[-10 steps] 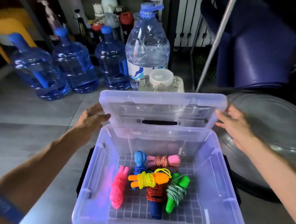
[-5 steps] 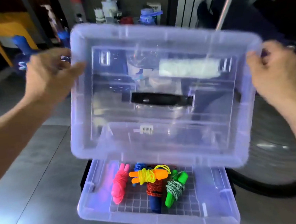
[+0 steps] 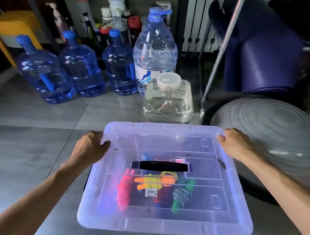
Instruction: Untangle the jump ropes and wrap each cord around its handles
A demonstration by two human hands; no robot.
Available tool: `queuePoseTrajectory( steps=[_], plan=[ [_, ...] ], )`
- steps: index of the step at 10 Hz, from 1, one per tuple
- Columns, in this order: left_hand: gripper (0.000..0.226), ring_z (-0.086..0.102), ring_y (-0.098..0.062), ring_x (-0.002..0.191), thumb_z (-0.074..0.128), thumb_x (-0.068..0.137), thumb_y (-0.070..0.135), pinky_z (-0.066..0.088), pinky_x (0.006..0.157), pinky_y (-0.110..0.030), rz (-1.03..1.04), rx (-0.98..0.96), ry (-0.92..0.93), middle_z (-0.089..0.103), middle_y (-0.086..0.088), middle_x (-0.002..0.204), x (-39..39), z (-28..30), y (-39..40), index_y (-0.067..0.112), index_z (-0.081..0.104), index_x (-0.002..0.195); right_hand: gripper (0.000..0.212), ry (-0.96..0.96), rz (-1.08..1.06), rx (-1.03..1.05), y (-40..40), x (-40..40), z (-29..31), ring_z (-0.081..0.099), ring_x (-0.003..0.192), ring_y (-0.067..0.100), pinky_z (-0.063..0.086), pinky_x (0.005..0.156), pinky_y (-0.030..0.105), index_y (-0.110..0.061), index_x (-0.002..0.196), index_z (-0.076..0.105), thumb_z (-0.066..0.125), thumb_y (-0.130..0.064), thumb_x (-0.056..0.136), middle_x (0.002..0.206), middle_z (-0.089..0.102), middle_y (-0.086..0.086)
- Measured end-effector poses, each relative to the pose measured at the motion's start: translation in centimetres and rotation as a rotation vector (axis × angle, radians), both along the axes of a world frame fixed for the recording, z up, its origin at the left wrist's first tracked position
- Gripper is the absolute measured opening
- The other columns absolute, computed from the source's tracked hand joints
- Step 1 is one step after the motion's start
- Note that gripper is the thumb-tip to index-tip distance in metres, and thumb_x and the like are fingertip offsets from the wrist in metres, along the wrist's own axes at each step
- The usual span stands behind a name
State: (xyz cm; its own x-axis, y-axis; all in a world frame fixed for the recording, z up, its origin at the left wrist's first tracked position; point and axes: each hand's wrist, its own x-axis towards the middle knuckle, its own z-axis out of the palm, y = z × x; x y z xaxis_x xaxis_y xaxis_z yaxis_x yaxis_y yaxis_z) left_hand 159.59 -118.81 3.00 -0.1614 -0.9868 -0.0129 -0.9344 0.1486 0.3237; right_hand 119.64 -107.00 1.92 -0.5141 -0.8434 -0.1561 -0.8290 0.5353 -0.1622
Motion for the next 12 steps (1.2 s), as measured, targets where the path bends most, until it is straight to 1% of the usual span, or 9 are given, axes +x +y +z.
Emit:
queuePoseTrajectory(
  steps=[2,3,4,5,6,7,8,11,12],
  plan=[
    [0.03,0.049,-0.029,0.06,0.064,0.077,0.043,0.032,0.052,-0.026,0.031,0.113,0.192,0.054,-0.003,0.06,0.4,-0.6,-0.2,0.017,0.056,0.065,0.043,-0.131,-0.037,-0.094,0.9,0.8,0.2,0.047,0.072,0.03,0.037,0.063,0.034,-0.015,0.066,0.035,0.046,-0.043,0.096,0.071,0.045,0.003],
    [0.042,0.06,-0.028,0.084,0.073,0.07,0.046,0.042,0.068,-0.029,0.153,0.229,0.374,0.065,-0.007,0.093,0.9,-0.2,0.7,0.018,0.067,0.102,0.053,-0.305,-0.112,-0.1,2.3,0.8,1.0,0.058,0.099,0.034,0.044,0.075,0.037,-0.012,0.094,0.056,0.045,-0.064,0.087,0.099,0.062,0.005],
    [0.078,0.06,-0.028,0.111,0.084,0.055,0.048,0.044,0.089,-0.035,0.326,0.659,0.622,0.063,-0.004,0.123,3.2,0.6,3.3,0.018,0.06,0.123,0.099,-0.75,-0.345,0.095,6.3,1.4,3.0,0.052,0.127,0.025,0.049,0.094,0.042,-0.021,0.145,0.04,0.068,-0.075,0.067,0.147,0.046,-0.001],
    [0.066,0.069,-0.03,0.094,0.082,0.051,0.051,0.05,0.083,-0.038,0.253,0.83,0.668,0.074,-0.007,0.104,4.8,1.0,4.8,0.012,0.072,0.103,0.082,-0.856,-0.367,0.178,8.5,1.7,3.4,0.068,0.091,0.025,0.057,0.082,0.044,-0.018,0.118,0.061,0.078,-0.071,0.058,0.112,0.071,0.004],
    [0.042,0.062,-0.027,0.066,0.087,0.059,0.04,0.045,0.063,-0.029,0.257,0.666,0.652,0.068,-0.006,0.072,4.8,1.1,5.3,0.006,0.074,0.081,0.046,-0.724,-0.364,0.041,9.0,2.3,3.2,0.068,0.072,0.028,0.055,0.07,0.042,-0.012,0.079,0.063,0.079,-0.054,0.071,0.073,0.072,0.008],
    [0.036,0.052,-0.024,0.058,0.089,0.055,0.032,0.036,0.057,-0.026,0.303,0.478,0.577,0.057,-0.001,0.057,4.1,1.1,5.0,0.005,0.069,0.068,0.043,-0.601,-0.356,-0.05,8.5,3.0,3.3,0.068,0.073,0.031,0.051,0.062,0.036,-0.013,0.068,0.054,0.081,-0.047,0.071,0.074,0.07,0.013],
    [0.041,0.051,-0.027,0.054,0.066,0.048,0.045,0.031,0.051,-0.027,0.211,0.257,0.229,0.055,-0.006,0.051,2.8,1.1,4.7,0.006,0.064,0.06,0.045,-0.345,-0.27,-0.074,8.1,3.7,3.5,0.051,0.051,0.022,0.037,0.05,0.029,-0.015,0.056,0.042,0.079,-0.036,0.073,0.052,0.051,0.002],
    [0.039,0.046,-0.024,0.047,0.052,0.052,0.045,0.029,0.046,-0.026,0.064,0.145,0.024,0.047,0.0,0.043,2.5,0.9,4.3,0.006,0.05,0.054,0.044,-0.201,-0.154,-0.106,7.7,4.5,3.9,0.046,0.047,0.02,0.029,0.046,0.028,-0.026,0.059,0.034,0.074,-0.029,0.078,0.049,0.046,0.0],
    [0.045,0.058,-0.021,0.06,0.059,0.052,0.055,0.04,0.053,-0.028,0.065,0.248,0.005,0.061,0.004,0.06,3.1,1.2,3.9,0.013,0.062,0.068,0.043,-0.117,-0.108,-0.003,8.2,4.1,4.2,0.051,0.049,0.02,0.036,0.049,0.027,-0.026,0.064,0.038,0.067,-0.05,0.083,0.055,0.049,-0.002]
  ],
)
